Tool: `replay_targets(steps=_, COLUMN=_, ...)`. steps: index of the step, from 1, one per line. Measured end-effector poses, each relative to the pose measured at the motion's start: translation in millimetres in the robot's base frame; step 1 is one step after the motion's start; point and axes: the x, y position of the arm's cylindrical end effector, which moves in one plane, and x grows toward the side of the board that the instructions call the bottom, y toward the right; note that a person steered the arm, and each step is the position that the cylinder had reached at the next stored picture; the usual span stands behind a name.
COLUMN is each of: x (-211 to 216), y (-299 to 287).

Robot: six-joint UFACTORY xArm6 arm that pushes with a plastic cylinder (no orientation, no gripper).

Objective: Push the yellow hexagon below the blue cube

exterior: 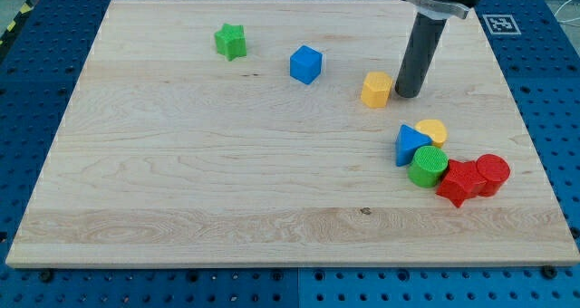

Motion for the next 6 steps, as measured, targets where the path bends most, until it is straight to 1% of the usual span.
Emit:
replay_targets(steps=1, x=3.8, y=-32.1)
replay_targets(steps=3, x=24.5, y=-95.0)
replay_targets(steps=4, x=24.8, y=-101.1)
replay_targets(steps=5, x=19.0, y=-79.3)
replay_targets(steps=6, x=13.4, y=-37.6)
